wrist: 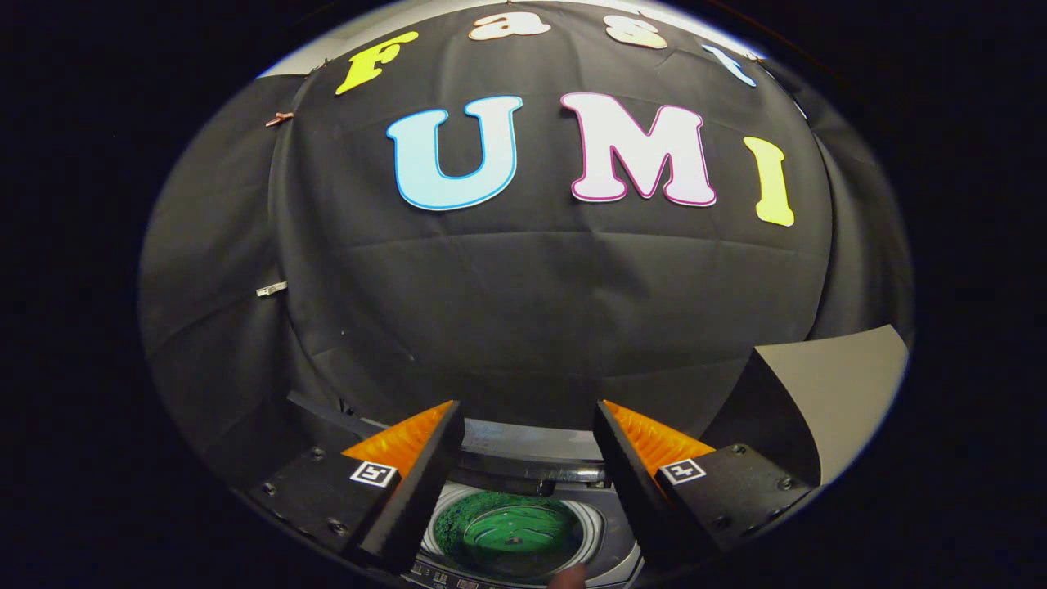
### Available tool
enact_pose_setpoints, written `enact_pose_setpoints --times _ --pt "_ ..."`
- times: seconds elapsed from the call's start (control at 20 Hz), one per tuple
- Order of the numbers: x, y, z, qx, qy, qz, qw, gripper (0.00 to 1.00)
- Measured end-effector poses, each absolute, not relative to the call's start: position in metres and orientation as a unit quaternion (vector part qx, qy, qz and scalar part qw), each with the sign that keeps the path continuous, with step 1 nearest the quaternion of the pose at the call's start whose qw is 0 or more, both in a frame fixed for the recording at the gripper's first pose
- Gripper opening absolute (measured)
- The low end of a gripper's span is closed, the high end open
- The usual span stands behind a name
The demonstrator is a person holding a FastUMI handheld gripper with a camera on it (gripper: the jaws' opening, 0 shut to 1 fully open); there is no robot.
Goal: Put the clothes into the washing machine and then close the washing machine lid.
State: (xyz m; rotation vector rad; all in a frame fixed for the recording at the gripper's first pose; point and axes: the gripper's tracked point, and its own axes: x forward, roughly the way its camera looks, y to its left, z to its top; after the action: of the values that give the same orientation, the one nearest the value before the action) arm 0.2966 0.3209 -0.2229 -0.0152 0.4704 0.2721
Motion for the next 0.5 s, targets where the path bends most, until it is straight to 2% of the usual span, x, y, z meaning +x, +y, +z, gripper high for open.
enact_pose_setpoints --times 0.5 --pt "0.236 0.328 -0.265 -0.024 0.255 0.170 0.952 1.00"
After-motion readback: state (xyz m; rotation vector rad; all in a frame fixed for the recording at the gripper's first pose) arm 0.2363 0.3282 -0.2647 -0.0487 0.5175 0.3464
